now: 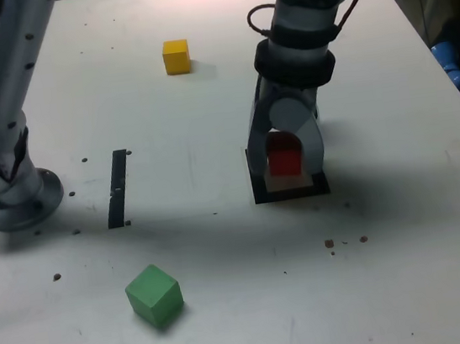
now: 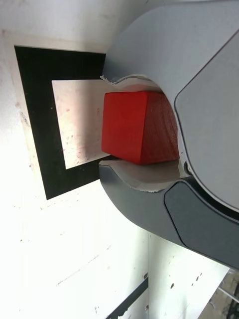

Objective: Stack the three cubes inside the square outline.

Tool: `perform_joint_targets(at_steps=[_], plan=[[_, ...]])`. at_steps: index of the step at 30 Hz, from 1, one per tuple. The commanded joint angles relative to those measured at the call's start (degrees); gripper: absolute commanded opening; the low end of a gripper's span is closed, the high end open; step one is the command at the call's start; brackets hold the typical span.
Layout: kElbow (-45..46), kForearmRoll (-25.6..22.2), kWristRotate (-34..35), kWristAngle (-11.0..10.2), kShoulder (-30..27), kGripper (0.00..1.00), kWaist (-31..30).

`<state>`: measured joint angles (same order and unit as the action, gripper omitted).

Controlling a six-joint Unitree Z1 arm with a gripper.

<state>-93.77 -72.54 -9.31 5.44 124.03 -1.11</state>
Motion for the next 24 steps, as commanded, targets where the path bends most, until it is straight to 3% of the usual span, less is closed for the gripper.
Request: perform_joint_targets(at_steps=[1, 4, 6, 9, 10, 12, 24], plan=[[0.4, 0.4, -0.1, 0.2, 0.5, 0.29, 0.1], [0.9, 0.8, -0.1, 0.2, 0.8, 0.29, 0.2], [1.0, 1.1, -0.2, 0.2, 0.8, 0.36, 0.2], [1.6, 1.7, -0.5, 0.3, 0.8, 0.65, 0.3], [1.9, 2.1, -0.5, 0.5, 0.8, 0.8, 0.4], [2.5, 2.6, -0.7, 0.7, 0.8, 0.96, 0.5], [4.0, 3.1, -0.7, 0.5, -1.6, 1.0, 0.7]])
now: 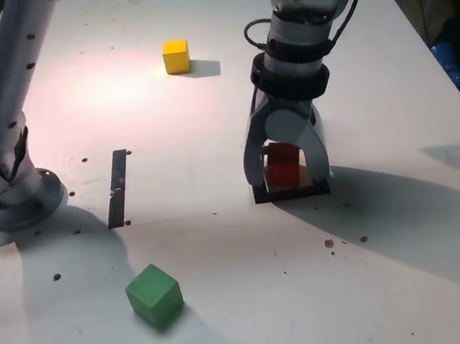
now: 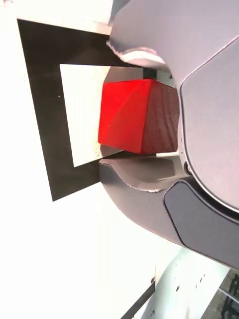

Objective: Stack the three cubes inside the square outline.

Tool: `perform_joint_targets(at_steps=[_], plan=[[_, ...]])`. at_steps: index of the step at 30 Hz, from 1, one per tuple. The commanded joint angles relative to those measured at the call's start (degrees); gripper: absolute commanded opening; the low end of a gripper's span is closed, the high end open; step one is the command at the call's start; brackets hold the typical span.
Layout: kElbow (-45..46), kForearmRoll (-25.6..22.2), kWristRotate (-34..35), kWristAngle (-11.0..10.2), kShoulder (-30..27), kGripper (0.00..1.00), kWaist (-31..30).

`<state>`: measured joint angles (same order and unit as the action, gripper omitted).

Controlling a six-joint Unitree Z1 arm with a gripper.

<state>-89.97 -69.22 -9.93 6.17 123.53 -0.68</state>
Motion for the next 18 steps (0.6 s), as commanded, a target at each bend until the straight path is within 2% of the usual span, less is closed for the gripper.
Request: perform_joint_targets(at_steps=[1, 10, 18], plan=[[0.4, -0.4, 0.0, -0.5, -1.6, 1.0, 0.3], [5.2, -2.9, -2.0, -5.0, -7.5, 1.0, 5.5], [7.9, -5.0, -13.0, -10.4, -12.9, 1.0, 12.6]])
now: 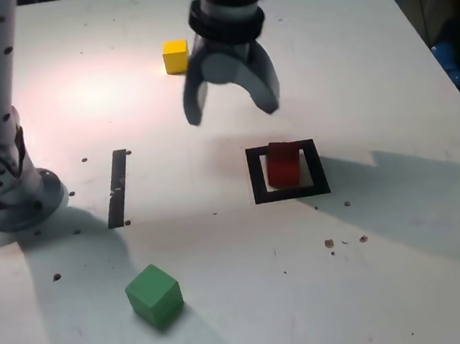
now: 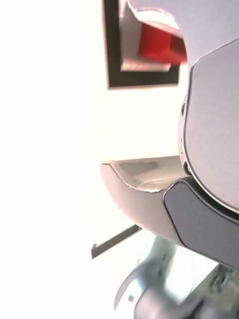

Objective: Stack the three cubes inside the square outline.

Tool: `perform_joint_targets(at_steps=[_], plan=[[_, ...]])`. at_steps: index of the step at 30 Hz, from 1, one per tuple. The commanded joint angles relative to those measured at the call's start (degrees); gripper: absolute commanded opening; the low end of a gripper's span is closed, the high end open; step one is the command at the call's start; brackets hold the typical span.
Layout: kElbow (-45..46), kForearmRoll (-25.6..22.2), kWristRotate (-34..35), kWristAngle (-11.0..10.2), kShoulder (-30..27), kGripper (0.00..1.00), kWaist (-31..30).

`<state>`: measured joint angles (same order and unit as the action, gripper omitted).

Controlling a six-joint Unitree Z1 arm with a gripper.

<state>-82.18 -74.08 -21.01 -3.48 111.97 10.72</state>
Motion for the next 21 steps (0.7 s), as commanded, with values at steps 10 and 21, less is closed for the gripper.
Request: perform_joint_targets(at_steps=[10, 21], plan=[[0.1, -0.1, -12.6, -5.0, -4.0, 1.0, 14.1], [-2.4, 0.9, -21.6, -7.4, -0.8, 0.98, 29.6]])
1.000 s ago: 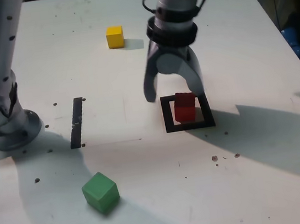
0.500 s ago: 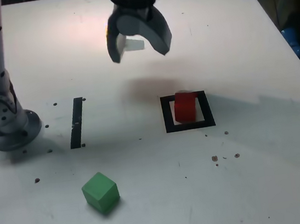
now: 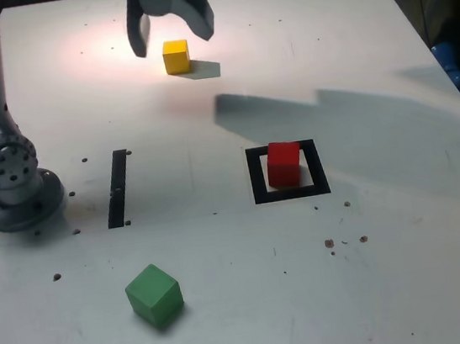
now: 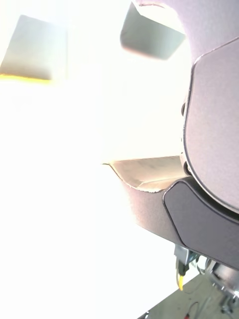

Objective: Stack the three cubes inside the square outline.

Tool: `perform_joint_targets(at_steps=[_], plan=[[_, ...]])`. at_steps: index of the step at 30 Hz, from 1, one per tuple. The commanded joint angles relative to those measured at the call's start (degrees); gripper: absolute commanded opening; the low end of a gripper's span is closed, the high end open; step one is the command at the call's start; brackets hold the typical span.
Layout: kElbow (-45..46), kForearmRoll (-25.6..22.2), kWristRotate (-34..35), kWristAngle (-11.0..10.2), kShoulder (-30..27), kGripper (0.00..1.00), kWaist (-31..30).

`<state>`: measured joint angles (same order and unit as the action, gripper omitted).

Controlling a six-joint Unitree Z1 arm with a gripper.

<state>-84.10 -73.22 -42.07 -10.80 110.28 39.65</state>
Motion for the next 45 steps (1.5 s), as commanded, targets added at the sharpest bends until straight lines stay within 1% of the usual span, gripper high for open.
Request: perform_joint_targets(at_steps=[1, 8, 14, 17, 19, 22, 23, 25, 27, 29, 30, 45], plan=[[-0.9, 0.1, -1.3, -0.1, 1.6, 0.98, 1.7], [-4.4, 0.3, -5.4, -1.2, 7.0, 0.95, 6.2], [-6.9, 0.3, -6.2, -1.5, 10.5, 0.9, 7.0], [-7.6, 0.4, -6.0, -1.6, 12.1, 0.84, 7.1], [-7.9, 0.7, -5.7, -1.6, 13.0, 0.78, 7.1], [-8.2, 1.0, -5.2, -1.7, 14.2, 0.66, 7.1], [-8.3, 1.1, -5.1, -1.7, 14.4, 0.61, 7.1], [-8.4, 1.4, -4.9, -1.9, 14.8, 0.48, 7.1], [-8.4, 1.6, -4.8, -2.2, 14.8, 0.37, 7.1], [-8.4, 1.8, -4.8, -2.5, 14.7, 0.3, 7.1], [-8.3, 1.8, -4.8, -2.6, 14.7, 0.28, 7.1], [-7.4, 2.4, -4.5, -2.7, 14.2, 0.28, 6.3]])
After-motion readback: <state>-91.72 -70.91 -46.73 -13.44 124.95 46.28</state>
